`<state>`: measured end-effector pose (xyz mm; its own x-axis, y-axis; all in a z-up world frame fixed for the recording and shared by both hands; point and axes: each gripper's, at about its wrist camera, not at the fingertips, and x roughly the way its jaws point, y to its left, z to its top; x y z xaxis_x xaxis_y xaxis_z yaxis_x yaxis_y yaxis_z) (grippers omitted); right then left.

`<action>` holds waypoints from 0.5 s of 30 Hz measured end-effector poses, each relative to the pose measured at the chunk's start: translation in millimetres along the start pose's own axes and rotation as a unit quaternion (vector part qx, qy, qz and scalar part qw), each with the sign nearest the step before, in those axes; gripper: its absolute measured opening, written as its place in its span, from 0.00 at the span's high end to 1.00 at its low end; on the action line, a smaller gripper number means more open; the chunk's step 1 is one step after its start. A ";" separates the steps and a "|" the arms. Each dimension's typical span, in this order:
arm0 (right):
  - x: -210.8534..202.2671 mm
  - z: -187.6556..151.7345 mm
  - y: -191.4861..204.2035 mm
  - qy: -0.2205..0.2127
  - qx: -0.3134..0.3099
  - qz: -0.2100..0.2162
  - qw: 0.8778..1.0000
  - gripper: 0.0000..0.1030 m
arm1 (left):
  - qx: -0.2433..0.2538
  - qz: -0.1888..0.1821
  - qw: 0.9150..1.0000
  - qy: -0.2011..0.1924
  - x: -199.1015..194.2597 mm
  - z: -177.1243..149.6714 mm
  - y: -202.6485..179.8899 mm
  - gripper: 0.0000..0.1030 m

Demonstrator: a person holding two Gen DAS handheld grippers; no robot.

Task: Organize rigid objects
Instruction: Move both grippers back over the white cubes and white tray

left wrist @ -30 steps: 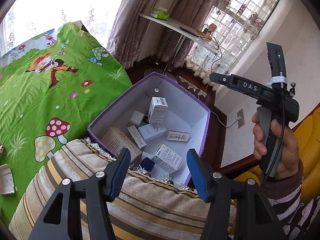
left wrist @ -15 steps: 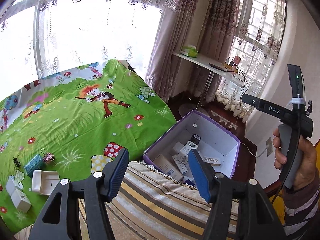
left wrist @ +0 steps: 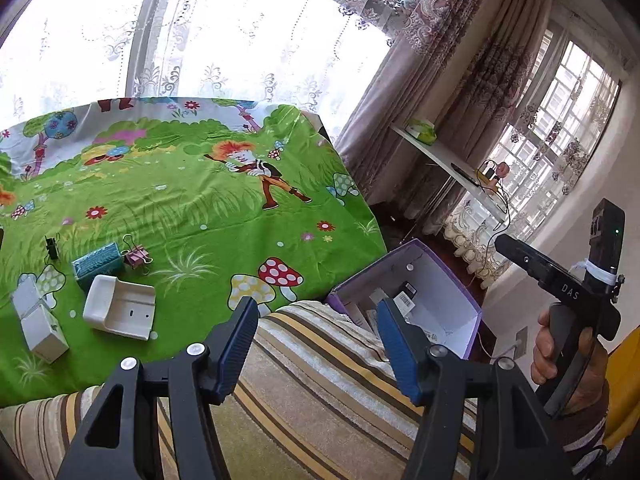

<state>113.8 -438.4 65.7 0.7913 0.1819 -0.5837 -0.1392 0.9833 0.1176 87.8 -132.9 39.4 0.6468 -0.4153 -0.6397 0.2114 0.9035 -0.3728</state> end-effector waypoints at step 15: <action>29.3 -9.2 65.0 0.061 -0.029 0.072 0.995 0.04 | -0.134 0.107 0.985 -0.016 -49.7 -25.3 115.5 0.39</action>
<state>122.5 -369.1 48.8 0.6839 0.3168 -0.6573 -0.2820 0.9456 0.1623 61.5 -10.6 11.2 0.6798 -0.2112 -0.7023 -0.1305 0.9075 -0.3992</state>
